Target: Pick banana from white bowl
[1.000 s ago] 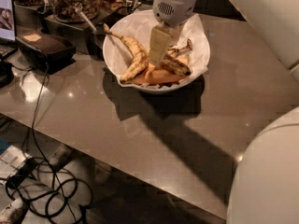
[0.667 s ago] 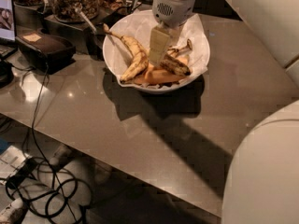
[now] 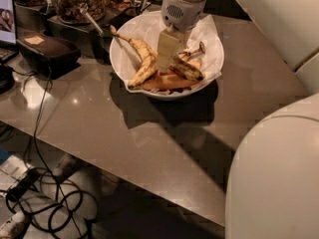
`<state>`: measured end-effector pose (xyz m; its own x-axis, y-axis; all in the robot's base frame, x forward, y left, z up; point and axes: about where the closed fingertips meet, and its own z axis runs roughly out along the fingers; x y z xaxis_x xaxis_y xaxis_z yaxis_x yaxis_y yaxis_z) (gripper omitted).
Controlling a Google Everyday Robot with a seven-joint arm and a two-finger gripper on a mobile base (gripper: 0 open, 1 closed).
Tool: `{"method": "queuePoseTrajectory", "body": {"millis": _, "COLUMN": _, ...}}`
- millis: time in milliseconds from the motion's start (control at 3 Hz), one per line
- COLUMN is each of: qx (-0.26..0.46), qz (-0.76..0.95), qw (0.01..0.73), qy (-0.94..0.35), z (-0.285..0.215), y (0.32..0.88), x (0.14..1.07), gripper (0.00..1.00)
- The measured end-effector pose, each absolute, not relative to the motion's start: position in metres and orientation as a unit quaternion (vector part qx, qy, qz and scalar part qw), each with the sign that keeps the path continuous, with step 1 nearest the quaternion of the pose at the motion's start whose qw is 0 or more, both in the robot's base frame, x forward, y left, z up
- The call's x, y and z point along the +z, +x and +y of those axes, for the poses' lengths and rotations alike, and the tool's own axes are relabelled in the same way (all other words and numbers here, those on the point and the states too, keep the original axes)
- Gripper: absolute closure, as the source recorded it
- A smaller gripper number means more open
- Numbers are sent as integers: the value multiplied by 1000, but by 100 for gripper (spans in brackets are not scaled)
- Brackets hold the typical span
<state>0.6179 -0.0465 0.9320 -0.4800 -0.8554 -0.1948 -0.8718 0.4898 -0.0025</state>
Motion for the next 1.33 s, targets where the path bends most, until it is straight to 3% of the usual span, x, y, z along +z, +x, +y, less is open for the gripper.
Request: {"method": "queuePoseTrajectory", "body": {"millis": 1333, "qx": 79, "qz": 864, "qw": 81, "qy": -490, "z": -60, "y": 623, "x": 921, "gripper": 43}}
